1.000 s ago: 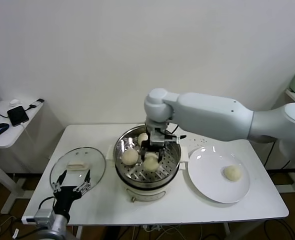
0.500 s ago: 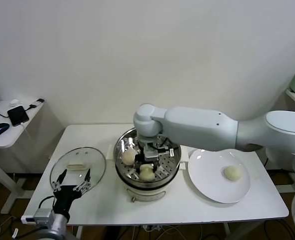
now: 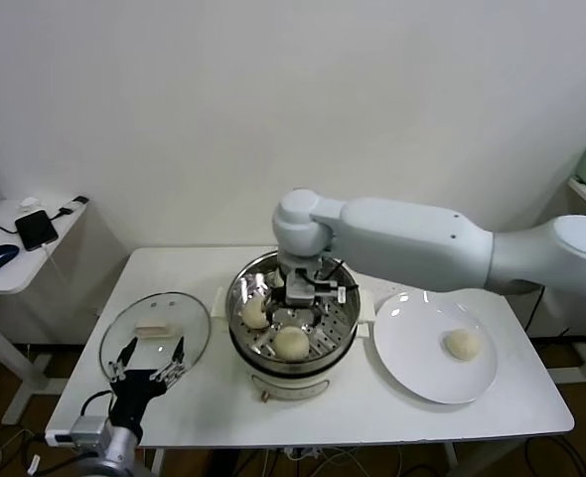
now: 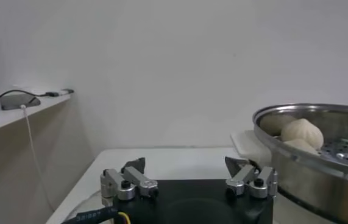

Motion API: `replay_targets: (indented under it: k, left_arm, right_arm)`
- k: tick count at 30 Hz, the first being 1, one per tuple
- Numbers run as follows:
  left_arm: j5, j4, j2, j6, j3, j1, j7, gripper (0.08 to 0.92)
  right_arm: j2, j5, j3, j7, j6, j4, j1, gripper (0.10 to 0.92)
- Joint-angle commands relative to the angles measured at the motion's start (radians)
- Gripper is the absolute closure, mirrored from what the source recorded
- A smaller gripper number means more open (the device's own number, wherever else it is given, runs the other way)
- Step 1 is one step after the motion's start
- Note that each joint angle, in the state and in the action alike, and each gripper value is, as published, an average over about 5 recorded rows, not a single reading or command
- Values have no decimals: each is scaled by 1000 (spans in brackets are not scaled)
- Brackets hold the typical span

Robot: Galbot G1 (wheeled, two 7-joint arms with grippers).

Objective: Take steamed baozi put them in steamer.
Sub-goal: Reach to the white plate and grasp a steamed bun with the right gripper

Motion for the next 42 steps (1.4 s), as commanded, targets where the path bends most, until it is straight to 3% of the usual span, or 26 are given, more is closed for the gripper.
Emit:
replay_targets:
  k: [1,4,8,16,23,42]
  left_arm:
    - [-56,-12,4,19,3,-5,5,177]
    - [-93,-22,9,32,2,-8,11,177]
    - [-108,-31,9,40,4,-7,20,177]
    - [-142,-26,5,53,9,-3,22,177]
    - [-189,-40,0,60,8,13,33,177]
    - [-196,-19,3,70,-42,10,36,177]
  right_arm:
    - [-253,177,107,-37,-416,88,77,202]
    - [-379,243,142,-58,-608,81,48,203]
    - [-519,218,239,-69,-724,39,-54,203]
    - [-676,36,497,-77,-701,-14,-386,203]
    - [-640,-182,656,-57,-564,-135,-624,202]
    - [-430,-369,740,-65,-398,-386,-722,202]
